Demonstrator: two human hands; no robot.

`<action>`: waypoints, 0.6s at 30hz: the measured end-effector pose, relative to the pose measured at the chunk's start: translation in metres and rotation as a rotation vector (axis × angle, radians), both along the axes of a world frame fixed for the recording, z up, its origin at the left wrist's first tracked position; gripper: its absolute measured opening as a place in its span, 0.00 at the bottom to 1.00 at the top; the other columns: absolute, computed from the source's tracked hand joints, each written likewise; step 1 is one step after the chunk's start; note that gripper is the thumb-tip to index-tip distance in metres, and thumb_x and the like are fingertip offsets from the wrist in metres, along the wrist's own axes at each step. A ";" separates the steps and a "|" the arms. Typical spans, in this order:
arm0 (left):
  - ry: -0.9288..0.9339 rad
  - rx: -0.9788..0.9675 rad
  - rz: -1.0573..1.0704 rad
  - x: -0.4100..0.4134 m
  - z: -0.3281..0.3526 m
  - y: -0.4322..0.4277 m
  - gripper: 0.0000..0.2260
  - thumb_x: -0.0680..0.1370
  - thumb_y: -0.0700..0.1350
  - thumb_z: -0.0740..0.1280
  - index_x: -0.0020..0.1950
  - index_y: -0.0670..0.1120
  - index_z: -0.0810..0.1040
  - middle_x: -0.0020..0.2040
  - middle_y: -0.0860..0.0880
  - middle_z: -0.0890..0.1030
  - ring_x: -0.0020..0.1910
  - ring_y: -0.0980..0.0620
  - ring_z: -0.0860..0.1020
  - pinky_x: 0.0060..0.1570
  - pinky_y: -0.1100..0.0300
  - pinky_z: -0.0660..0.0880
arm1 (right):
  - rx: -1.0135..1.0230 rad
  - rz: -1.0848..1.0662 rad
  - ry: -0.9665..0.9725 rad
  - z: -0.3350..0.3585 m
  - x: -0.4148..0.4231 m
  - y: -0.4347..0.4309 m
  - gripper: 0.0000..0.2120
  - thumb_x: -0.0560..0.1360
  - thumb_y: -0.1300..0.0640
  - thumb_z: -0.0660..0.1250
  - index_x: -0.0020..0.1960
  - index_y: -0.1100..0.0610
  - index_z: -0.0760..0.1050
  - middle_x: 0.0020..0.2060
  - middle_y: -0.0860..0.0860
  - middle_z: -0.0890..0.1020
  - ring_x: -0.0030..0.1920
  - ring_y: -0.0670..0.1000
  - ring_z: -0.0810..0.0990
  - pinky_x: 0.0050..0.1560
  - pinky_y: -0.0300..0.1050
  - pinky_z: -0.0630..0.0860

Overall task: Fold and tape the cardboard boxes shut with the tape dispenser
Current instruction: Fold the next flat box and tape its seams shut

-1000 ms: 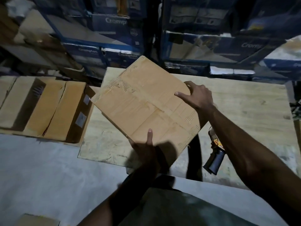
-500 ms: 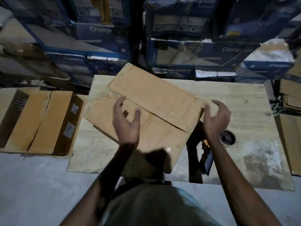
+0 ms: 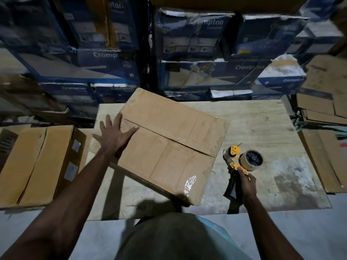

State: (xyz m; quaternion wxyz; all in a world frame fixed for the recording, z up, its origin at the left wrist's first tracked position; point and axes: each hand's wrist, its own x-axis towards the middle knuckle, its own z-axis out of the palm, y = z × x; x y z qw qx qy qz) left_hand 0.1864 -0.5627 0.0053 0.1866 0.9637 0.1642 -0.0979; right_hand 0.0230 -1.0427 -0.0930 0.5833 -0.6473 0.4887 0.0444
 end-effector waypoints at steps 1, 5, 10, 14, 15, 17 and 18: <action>0.001 -0.008 0.025 0.000 -0.002 0.008 0.48 0.67 0.85 0.54 0.82 0.66 0.50 0.84 0.40 0.55 0.80 0.31 0.55 0.73 0.23 0.54 | 0.053 0.027 -0.055 -0.001 0.001 0.000 0.38 0.68 0.31 0.76 0.62 0.62 0.79 0.54 0.61 0.84 0.53 0.63 0.82 0.53 0.55 0.79; -0.003 0.012 0.012 0.002 -0.008 0.020 0.45 0.67 0.86 0.50 0.80 0.68 0.50 0.72 0.35 0.72 0.69 0.29 0.71 0.67 0.29 0.68 | 0.086 -0.053 -0.134 0.004 0.006 0.006 0.34 0.72 0.40 0.77 0.68 0.59 0.72 0.53 0.60 0.82 0.46 0.60 0.83 0.50 0.60 0.83; 0.011 0.041 0.025 -0.017 -0.001 0.006 0.41 0.72 0.82 0.51 0.81 0.65 0.51 0.71 0.34 0.70 0.70 0.29 0.68 0.66 0.29 0.66 | 0.026 -0.201 -0.242 0.022 0.024 -0.007 0.21 0.79 0.56 0.72 0.66 0.64 0.71 0.41 0.56 0.81 0.33 0.50 0.81 0.32 0.47 0.80; 0.013 0.062 0.025 -0.057 -0.002 -0.019 0.40 0.76 0.78 0.49 0.84 0.59 0.50 0.72 0.35 0.69 0.69 0.32 0.68 0.66 0.32 0.65 | -0.036 -0.238 -0.383 0.085 0.034 -0.009 0.17 0.83 0.61 0.67 0.68 0.58 0.65 0.46 0.54 0.80 0.32 0.41 0.80 0.32 0.39 0.78; -0.014 0.057 0.034 -0.068 -0.004 -0.025 0.40 0.77 0.76 0.49 0.84 0.58 0.49 0.74 0.35 0.67 0.70 0.33 0.67 0.66 0.33 0.64 | -0.060 -0.197 -0.401 0.101 0.036 -0.011 0.20 0.83 0.60 0.67 0.70 0.56 0.63 0.51 0.55 0.80 0.37 0.43 0.81 0.38 0.43 0.78; -0.145 0.035 0.035 -0.085 -0.004 -0.038 0.37 0.80 0.71 0.55 0.84 0.57 0.49 0.81 0.37 0.58 0.75 0.34 0.62 0.68 0.31 0.60 | -0.091 -0.071 -0.449 0.129 0.037 -0.014 0.19 0.83 0.56 0.68 0.69 0.49 0.63 0.52 0.56 0.79 0.40 0.50 0.79 0.42 0.49 0.76; -0.243 0.021 0.004 -0.089 0.000 -0.044 0.36 0.81 0.68 0.58 0.85 0.56 0.51 0.83 0.40 0.53 0.77 0.35 0.59 0.69 0.30 0.58 | -0.110 0.005 -0.463 0.144 0.037 -0.012 0.18 0.83 0.55 0.68 0.66 0.45 0.64 0.49 0.56 0.79 0.38 0.52 0.78 0.39 0.50 0.75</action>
